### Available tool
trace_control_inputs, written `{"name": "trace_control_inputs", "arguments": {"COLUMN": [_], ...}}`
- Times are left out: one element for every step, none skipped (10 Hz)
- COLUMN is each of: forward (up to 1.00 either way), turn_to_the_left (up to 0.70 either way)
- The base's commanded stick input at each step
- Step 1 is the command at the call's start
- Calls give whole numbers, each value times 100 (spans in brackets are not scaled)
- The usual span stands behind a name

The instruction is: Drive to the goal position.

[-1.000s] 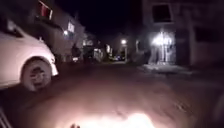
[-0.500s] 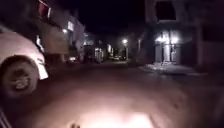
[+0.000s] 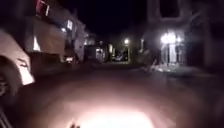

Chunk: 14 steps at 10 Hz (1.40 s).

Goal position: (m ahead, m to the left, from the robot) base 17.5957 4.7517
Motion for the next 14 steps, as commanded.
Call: {"name": "trace_control_inputs", "arguments": {"forward": [100, 100, 100, 100, 100, 100, 100, 100, 100, 100, 100, 100, 100, 100], "turn_to_the_left": [0, 0, 0, 0, 0, 0, 0, 0, 0, 0, 0, 0, 0, 0]}}
